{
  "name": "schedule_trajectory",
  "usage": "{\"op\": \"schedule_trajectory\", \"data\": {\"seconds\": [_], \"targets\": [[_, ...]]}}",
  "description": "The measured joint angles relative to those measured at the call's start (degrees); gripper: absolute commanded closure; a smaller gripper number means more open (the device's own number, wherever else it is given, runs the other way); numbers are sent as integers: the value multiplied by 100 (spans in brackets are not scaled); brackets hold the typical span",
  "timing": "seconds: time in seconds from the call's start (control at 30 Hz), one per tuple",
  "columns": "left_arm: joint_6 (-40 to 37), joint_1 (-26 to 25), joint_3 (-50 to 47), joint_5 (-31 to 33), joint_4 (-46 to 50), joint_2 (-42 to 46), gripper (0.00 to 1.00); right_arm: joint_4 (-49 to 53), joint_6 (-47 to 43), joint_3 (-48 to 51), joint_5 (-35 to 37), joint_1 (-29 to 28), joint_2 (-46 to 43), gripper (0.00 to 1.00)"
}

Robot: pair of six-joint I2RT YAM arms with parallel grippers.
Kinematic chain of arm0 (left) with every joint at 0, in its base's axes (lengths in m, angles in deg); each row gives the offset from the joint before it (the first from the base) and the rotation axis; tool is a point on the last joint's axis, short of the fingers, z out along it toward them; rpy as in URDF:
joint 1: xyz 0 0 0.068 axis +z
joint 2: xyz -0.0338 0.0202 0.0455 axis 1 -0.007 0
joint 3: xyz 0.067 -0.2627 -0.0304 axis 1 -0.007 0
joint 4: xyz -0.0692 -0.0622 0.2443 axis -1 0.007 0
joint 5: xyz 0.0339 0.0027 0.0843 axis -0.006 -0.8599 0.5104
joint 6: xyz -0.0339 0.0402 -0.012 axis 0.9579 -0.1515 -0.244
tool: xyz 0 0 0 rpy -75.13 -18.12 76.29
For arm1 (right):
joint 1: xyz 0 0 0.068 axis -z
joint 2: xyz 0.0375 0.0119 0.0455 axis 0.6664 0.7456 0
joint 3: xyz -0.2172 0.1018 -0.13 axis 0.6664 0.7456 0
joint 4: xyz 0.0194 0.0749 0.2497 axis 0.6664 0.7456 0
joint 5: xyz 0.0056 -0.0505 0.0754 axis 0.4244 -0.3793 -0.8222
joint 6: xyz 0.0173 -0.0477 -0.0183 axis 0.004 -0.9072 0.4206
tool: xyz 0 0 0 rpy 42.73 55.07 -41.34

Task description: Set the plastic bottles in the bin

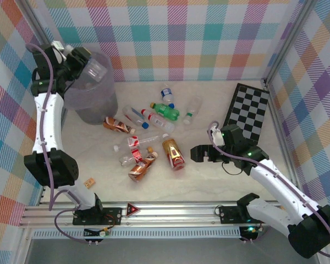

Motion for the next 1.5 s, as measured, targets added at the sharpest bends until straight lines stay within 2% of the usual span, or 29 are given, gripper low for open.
{"op": "schedule_trajectory", "data": {"seconds": [0.2, 0.37, 0.67, 0.8, 0.83, 0.9, 1.07, 1.17, 1.5], "targets": [[-579, 83, 1475, 634, 866, -914, 100, 98, 2, 103, 52, 0, -83, 1], [-1088, 81, 2216, 1145, 1561, -1585, 100, 162, 4, 109, 105, 0, -184, 1], [-2050, 46, 2441, 2076, 2614, -2181, 100, 166, 4, 208, 166, 0, -201, 1], [-2424, -2, 2406, 2367, 2900, -2308, 94, 164, 4, 210, 166, 0, -195, 1], [-2503, -13, 2341, 2415, 2929, -2310, 89, 162, 4, 210, 166, 0, -190, 1], [-2625, -46, 2184, 2505, 2957, -2310, 72, 162, 2, 210, 166, -2, -175, 1], [-2776, -81, 1687, 2555, 2889, -2310, 40, 160, 2, 210, 166, 0, -125, 1], [-2815, -87, 1617, 2551, 2881, -2310, 30, 160, 2, 212, 168, -2, -122, 1], [-2883, -87, 1617, 2435, 2852, -2282, 12, 160, 2, 210, 170, 0, -122, 1]]}}
